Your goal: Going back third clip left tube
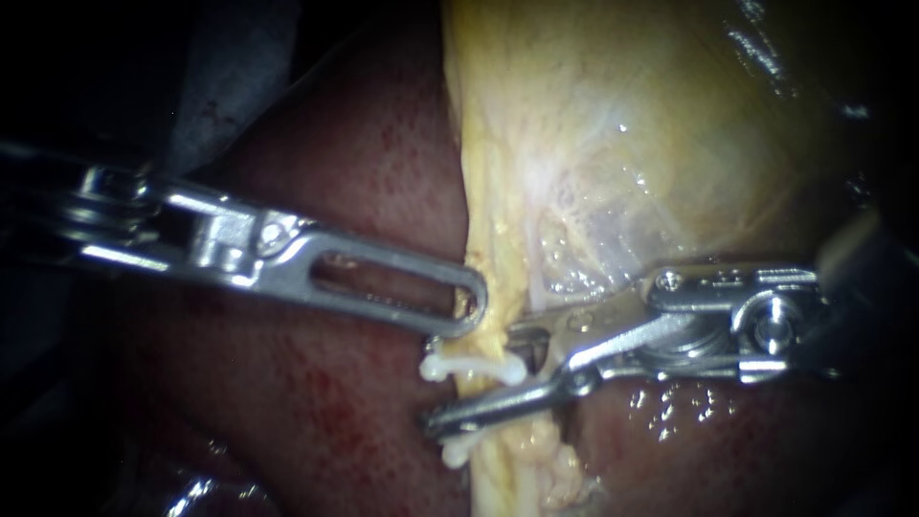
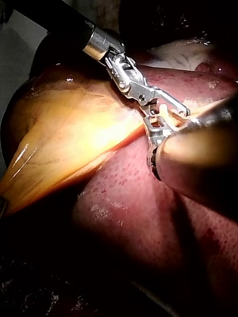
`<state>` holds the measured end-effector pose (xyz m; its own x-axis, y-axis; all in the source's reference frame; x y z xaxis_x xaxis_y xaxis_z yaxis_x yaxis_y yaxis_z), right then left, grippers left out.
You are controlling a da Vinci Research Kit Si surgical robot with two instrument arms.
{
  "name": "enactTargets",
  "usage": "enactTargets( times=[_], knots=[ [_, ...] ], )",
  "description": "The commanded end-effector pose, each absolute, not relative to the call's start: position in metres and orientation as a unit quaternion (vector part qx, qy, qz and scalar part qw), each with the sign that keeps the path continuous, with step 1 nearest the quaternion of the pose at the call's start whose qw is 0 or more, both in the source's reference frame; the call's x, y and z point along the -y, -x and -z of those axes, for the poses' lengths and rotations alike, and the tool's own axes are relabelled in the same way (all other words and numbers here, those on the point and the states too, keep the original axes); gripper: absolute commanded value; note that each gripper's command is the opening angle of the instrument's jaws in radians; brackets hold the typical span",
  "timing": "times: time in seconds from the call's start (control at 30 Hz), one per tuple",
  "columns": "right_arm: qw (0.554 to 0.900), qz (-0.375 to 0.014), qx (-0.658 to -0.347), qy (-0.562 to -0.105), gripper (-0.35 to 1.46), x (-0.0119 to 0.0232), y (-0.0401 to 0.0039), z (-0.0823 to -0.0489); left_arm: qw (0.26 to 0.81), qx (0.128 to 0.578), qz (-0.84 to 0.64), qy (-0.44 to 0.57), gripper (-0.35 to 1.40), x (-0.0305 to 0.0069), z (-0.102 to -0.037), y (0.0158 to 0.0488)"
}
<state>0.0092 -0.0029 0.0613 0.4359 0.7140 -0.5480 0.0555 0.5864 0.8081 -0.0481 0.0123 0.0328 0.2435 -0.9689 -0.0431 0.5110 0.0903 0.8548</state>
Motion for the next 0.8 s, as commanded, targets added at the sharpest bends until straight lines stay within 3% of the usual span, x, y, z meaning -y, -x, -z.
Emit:
enactTargets(
  times=[0.03,0.47,0.8],
  knots=[
    [0.748,-0.22,-0.484,-0.397,0.48,0.0028,-0.0092,-0.0612,0.68,0.287,0.544,-0.399,-0.35,-0.0123,-0.0328,0.0481],
    [0.75,-0.221,-0.485,-0.39,0.52,0.0034,-0.011,-0.0617,0.68,0.287,0.544,-0.399,-0.35,-0.0123,-0.0328,0.0481],
    [0.757,-0.195,-0.495,-0.379,0.53,0.0036,-0.0115,-0.0618,0.68,0.287,0.544,-0.399,-0.35,-0.0123,-0.0328,0.0481]
  ],
)
